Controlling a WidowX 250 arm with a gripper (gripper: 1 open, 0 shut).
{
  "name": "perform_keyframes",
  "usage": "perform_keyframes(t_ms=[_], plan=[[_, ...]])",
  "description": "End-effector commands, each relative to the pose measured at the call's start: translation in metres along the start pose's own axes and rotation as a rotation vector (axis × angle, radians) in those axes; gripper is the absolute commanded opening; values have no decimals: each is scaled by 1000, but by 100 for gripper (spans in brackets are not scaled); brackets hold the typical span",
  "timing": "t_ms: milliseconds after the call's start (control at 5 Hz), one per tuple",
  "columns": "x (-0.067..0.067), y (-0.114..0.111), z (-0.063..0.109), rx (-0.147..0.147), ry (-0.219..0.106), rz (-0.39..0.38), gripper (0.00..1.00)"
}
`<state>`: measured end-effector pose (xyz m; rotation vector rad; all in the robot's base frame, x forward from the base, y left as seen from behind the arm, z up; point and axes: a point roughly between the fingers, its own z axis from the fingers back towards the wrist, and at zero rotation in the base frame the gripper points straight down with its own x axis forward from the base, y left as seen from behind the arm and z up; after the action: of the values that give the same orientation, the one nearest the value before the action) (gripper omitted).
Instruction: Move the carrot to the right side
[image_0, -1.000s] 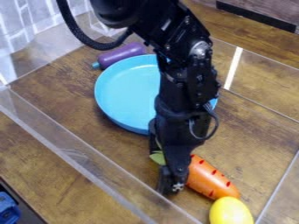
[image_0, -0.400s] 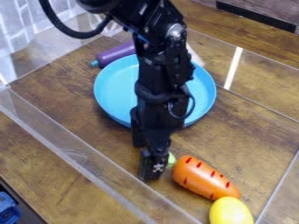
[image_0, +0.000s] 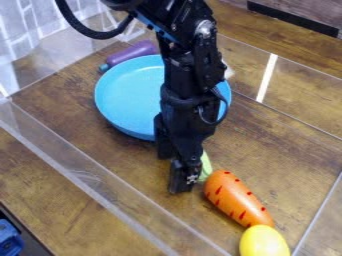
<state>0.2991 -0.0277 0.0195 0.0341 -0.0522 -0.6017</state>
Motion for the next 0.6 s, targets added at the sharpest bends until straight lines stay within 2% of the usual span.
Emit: perform_keyframes(t_ms=[0, 200, 400], plan=[[20, 4, 19, 50, -50, -53, 100], [32, 2, 29, 73, -47, -106, 100], [35, -7, 38, 74, -53, -140, 100]])
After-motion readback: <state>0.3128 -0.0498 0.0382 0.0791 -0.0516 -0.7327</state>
